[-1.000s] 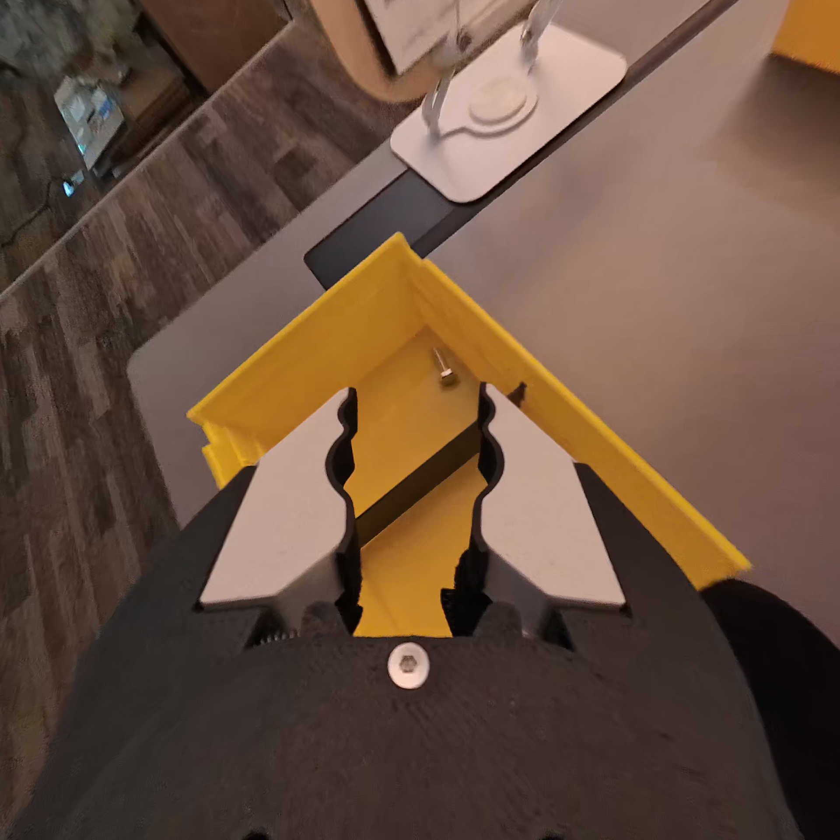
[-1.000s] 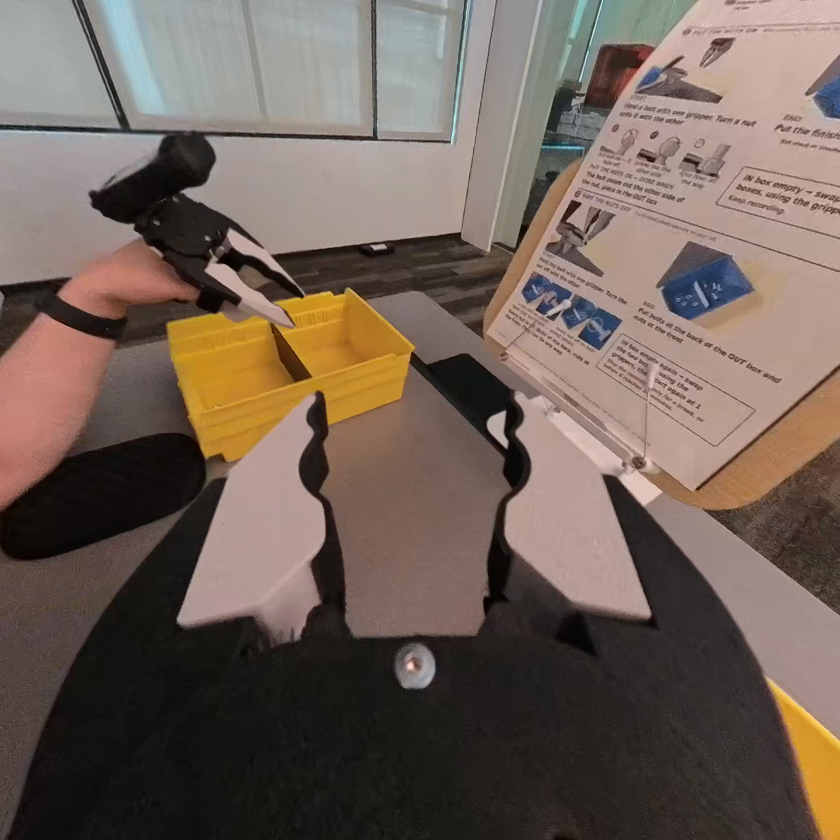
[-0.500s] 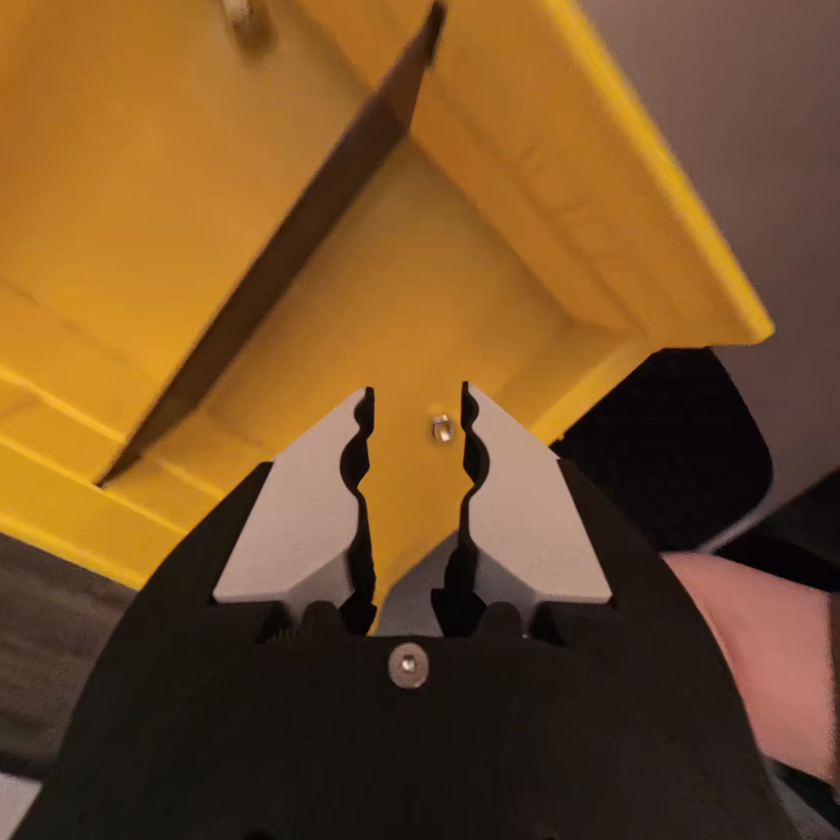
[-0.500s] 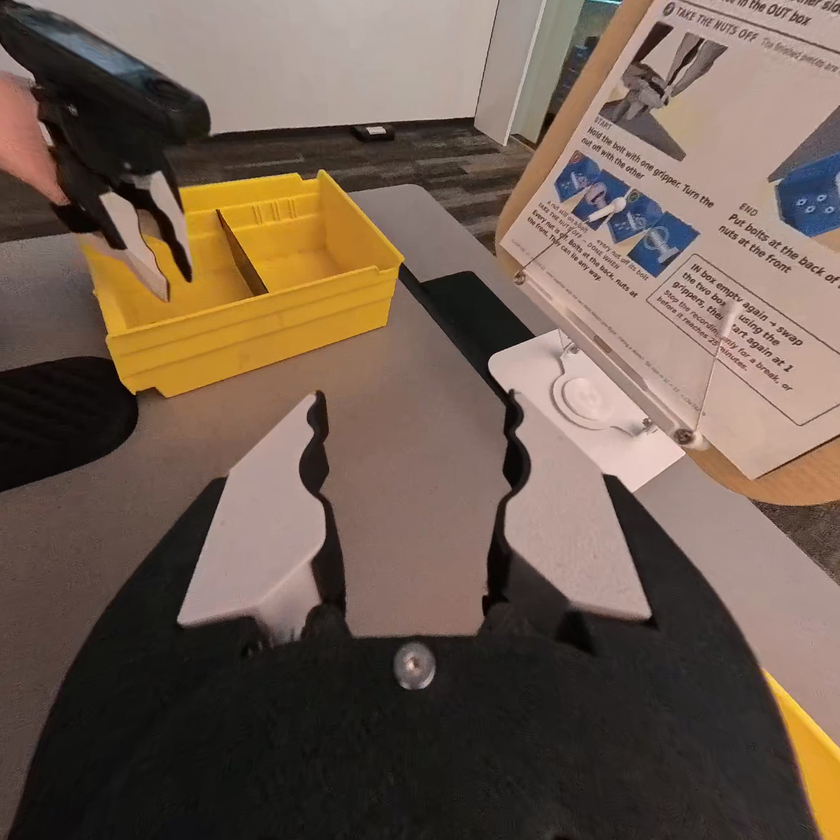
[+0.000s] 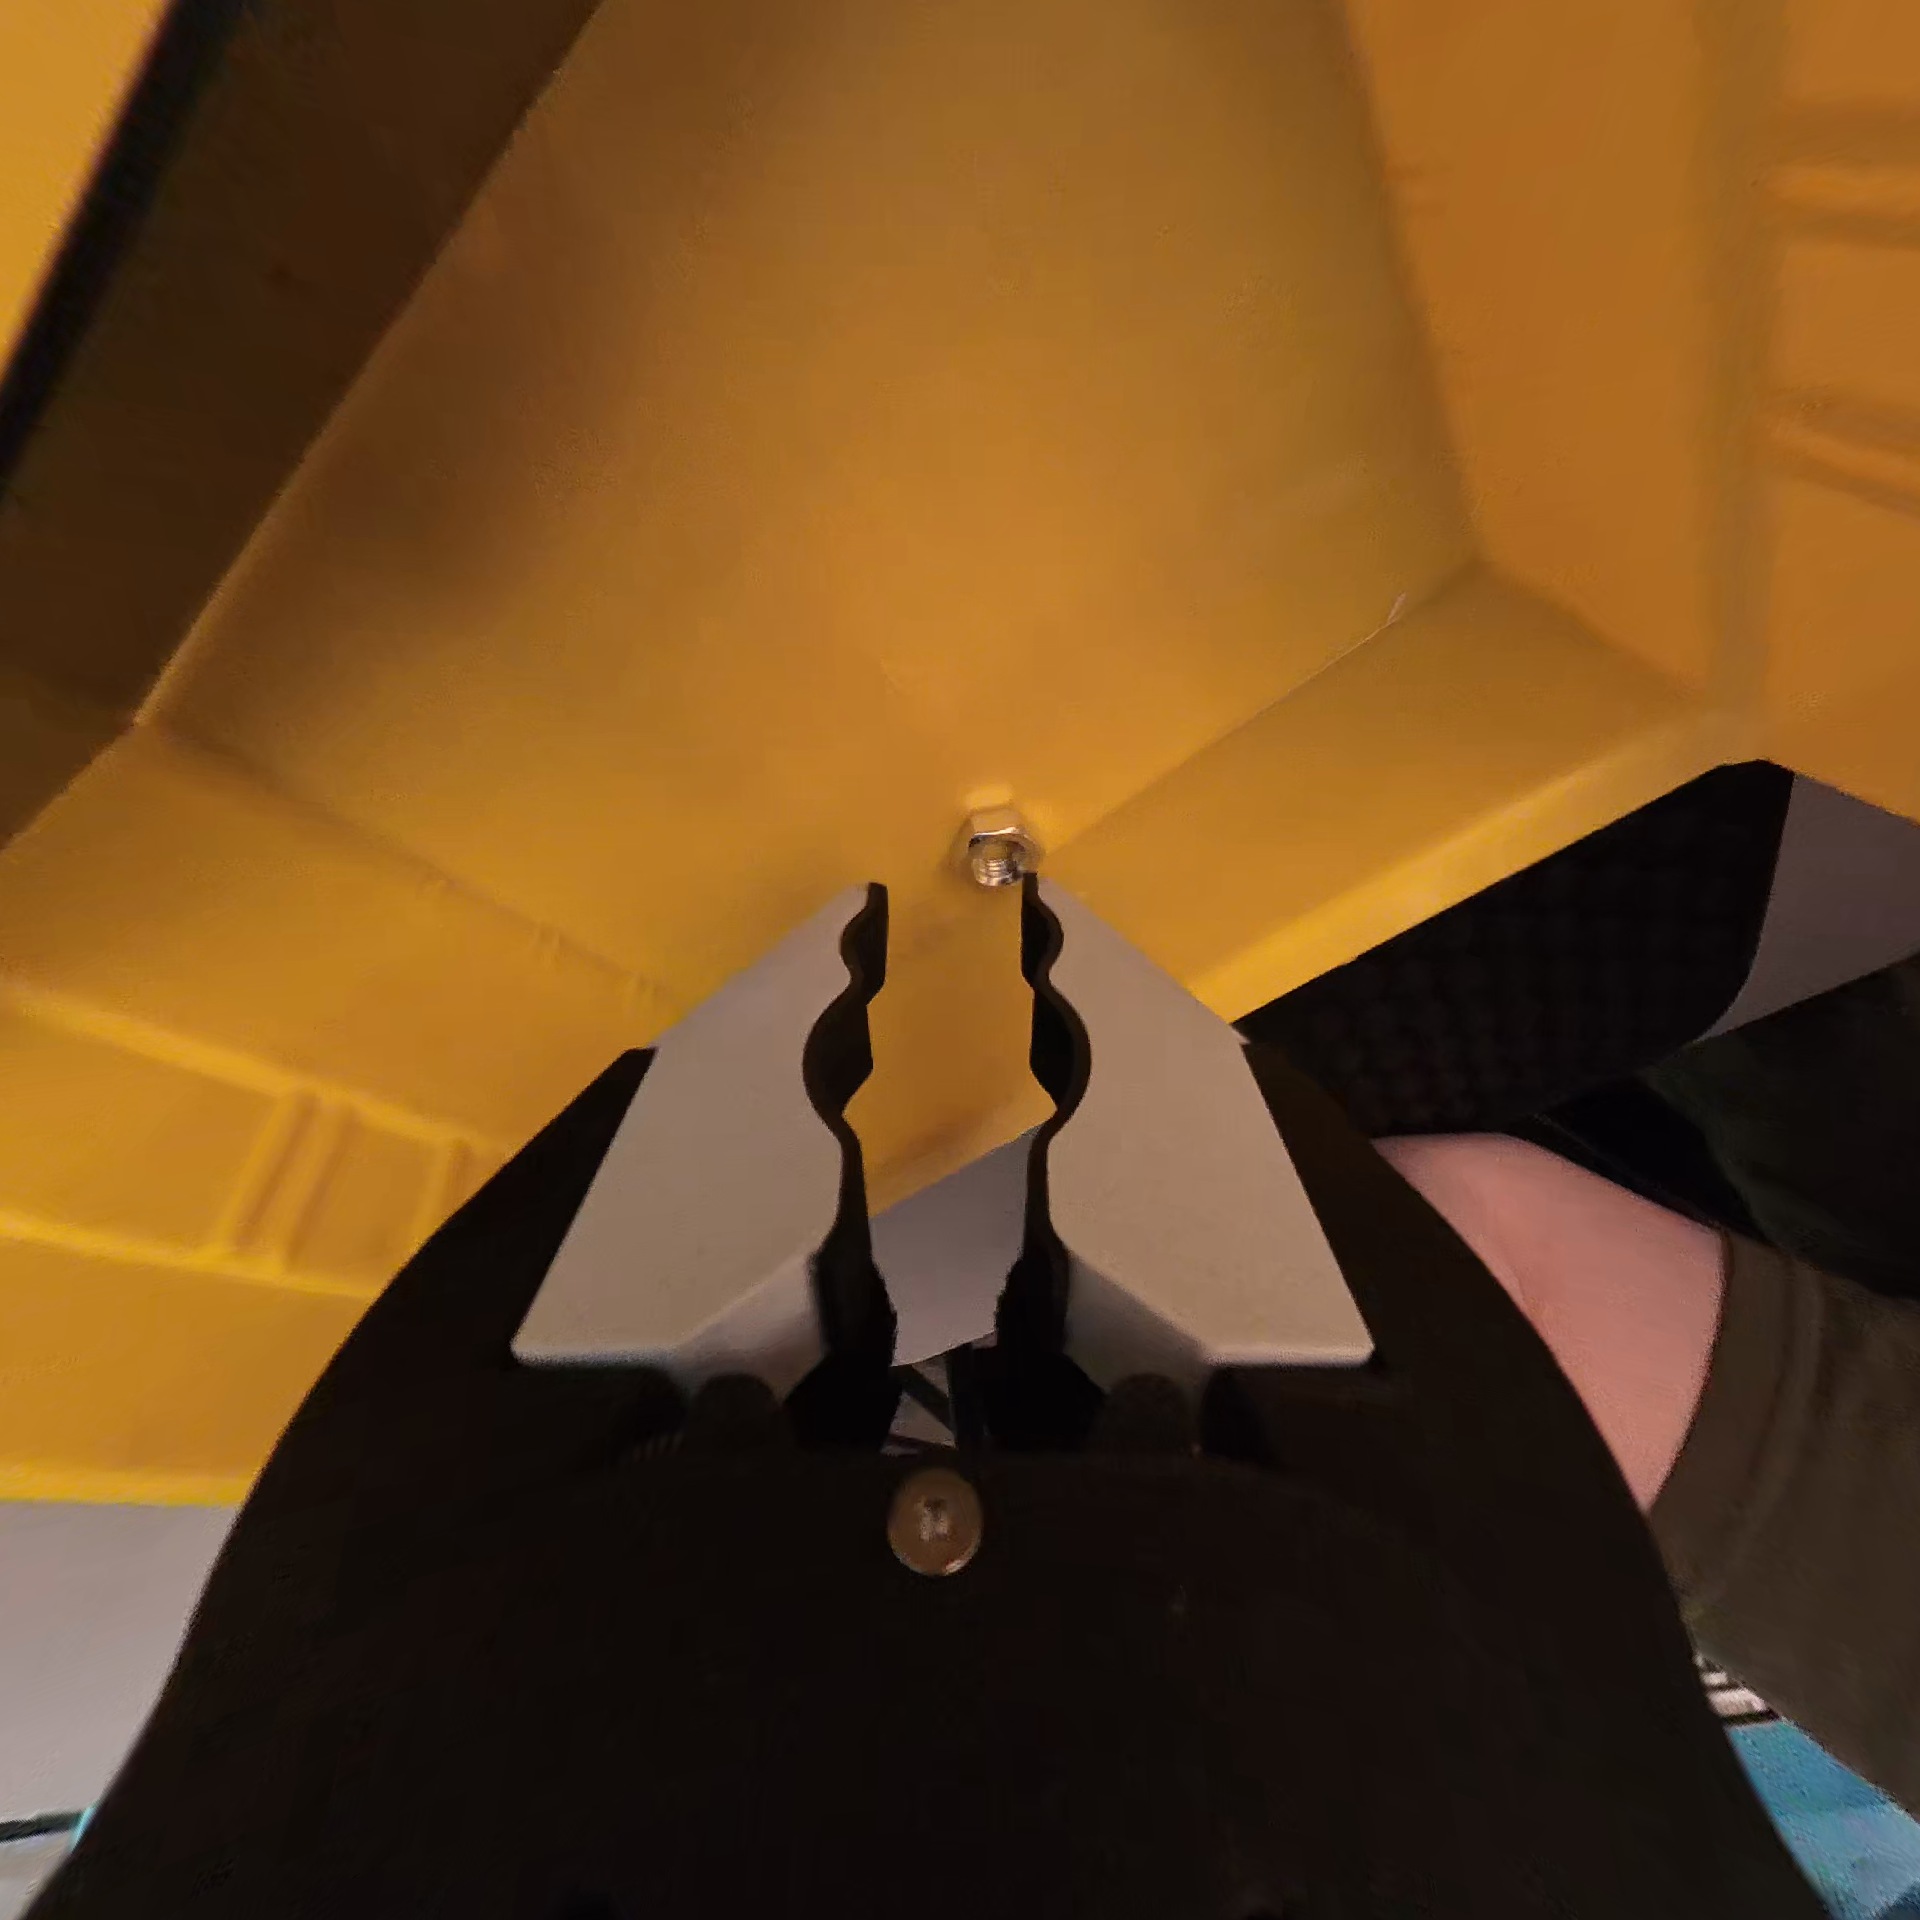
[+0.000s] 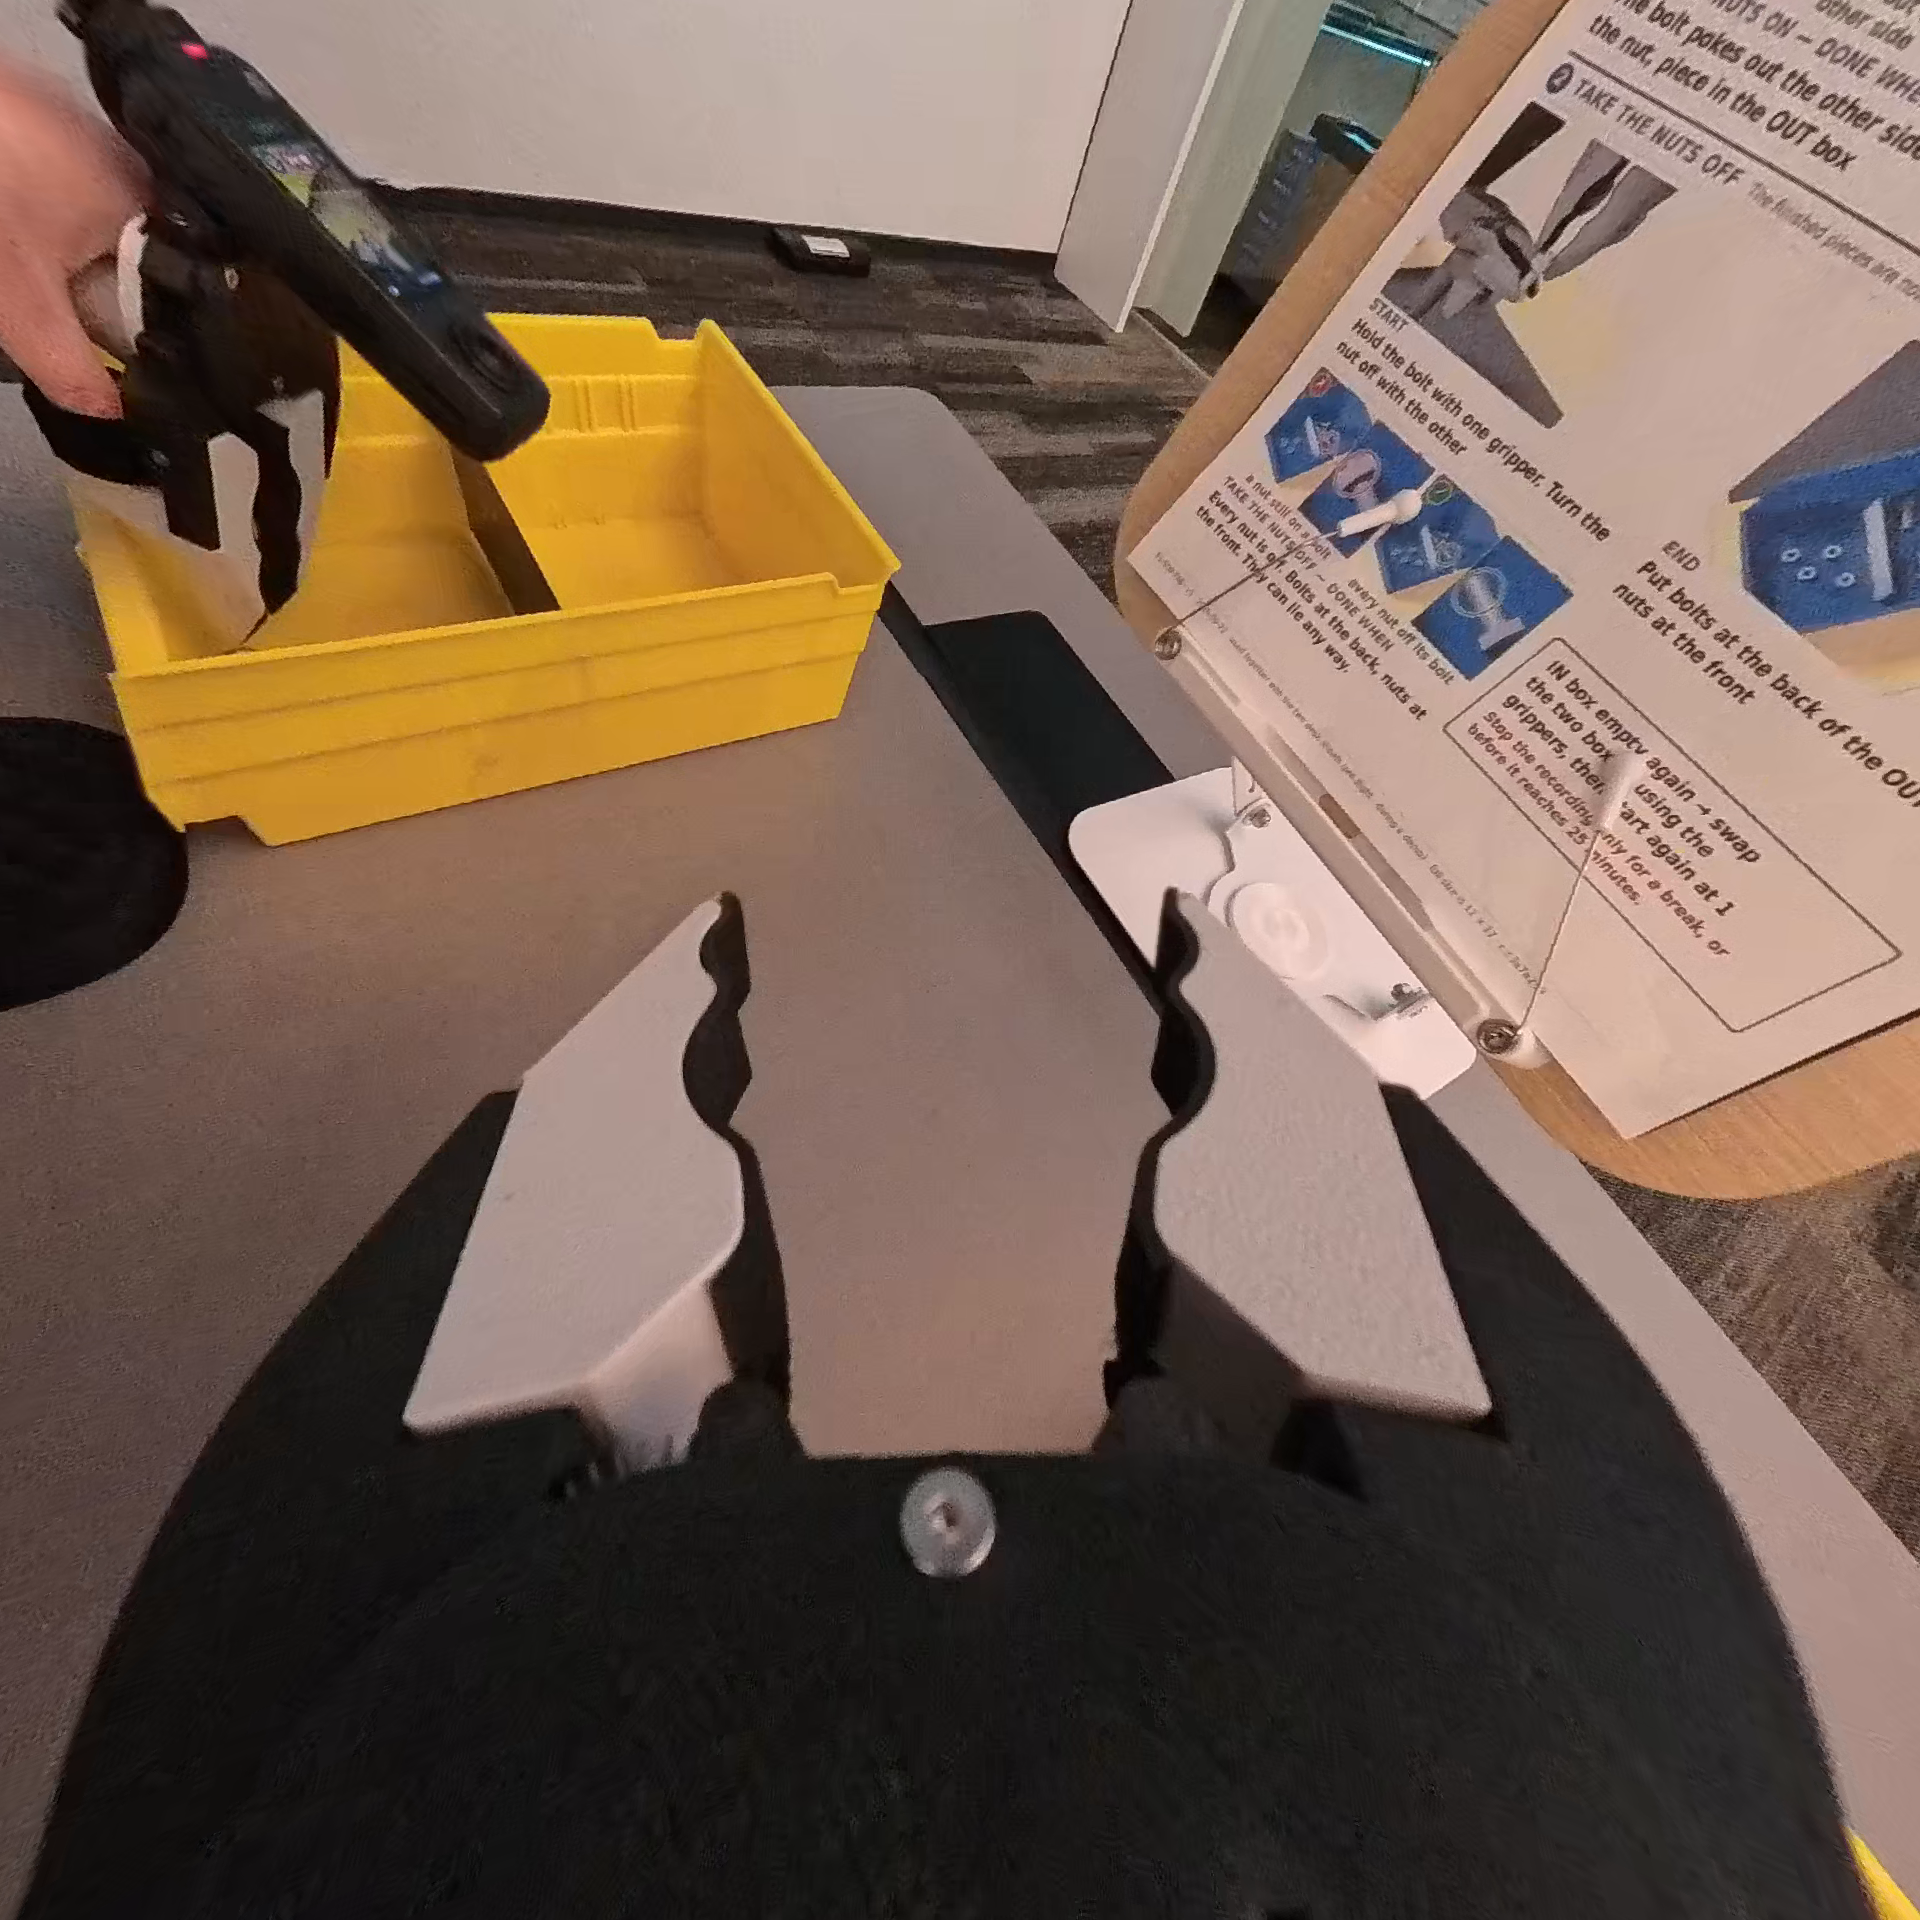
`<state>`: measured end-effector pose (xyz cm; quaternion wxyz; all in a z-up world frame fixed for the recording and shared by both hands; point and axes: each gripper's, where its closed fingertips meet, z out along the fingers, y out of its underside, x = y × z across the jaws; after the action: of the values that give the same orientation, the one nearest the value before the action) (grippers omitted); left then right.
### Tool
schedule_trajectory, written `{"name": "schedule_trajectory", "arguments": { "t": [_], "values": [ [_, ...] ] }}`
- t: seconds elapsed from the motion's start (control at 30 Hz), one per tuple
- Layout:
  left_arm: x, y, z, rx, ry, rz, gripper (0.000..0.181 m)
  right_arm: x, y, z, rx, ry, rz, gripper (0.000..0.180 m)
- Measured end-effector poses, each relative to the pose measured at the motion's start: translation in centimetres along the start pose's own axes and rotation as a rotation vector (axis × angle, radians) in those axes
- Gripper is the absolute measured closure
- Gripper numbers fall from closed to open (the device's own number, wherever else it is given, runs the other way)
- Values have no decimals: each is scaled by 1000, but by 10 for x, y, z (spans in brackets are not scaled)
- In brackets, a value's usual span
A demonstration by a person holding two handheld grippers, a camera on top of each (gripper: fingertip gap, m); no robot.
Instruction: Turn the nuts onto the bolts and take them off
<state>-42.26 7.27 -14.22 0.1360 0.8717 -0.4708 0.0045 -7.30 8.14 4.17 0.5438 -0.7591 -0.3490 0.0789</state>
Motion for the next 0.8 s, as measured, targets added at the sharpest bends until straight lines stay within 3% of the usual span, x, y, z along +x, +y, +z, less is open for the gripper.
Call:
{"name": "schedule_trajectory", "arguments": {
  "t": [0.33, 0.53, 0.7, 0.8],
  "values": [
    [0, 5, 15, -84, 53, -7, 162, 0, 1, -3, -12, 12, -45, 101],
    [5, 5, 17, -116, 96, -8, 176, -2, 0, -5, -10, -2, -57, 101],
    [-13, 6, 7, -96, -42, 8, 176, -1, 1, -7, -17, 9, -74, 101],
    [-13, -6, -17, 48, -89, 3, 176, 0, 0, -9, -15, 17, -87, 101]
  ]
}}
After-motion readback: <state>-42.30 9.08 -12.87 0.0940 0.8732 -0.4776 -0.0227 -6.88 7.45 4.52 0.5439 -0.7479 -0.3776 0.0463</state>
